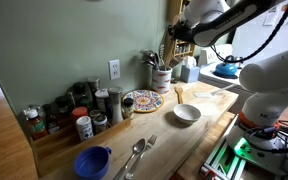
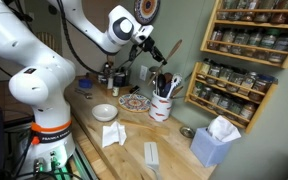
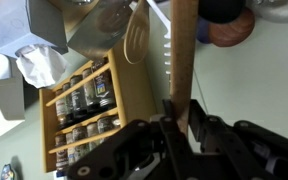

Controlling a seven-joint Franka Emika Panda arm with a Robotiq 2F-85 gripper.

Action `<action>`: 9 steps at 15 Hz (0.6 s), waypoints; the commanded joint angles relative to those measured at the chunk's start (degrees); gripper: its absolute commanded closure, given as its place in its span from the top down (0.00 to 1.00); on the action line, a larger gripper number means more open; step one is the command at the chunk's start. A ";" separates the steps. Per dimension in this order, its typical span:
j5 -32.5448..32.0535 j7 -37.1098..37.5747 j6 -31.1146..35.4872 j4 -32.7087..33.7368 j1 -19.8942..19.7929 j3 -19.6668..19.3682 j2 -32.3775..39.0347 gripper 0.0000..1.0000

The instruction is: Pick up the wooden spoons one by one from the table and put them in the utensil holder

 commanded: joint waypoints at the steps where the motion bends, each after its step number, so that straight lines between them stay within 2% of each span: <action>1: 0.85 -3.03 7.85 0.24 -9.72 6.35 0.66 0.05; 5: 7.67 -7.47 14.12 0.21 -19.13 15.14 0.57 0.05; 9: 17.00 -11.10 15.97 0.25 -25.00 24.13 1.18 0.05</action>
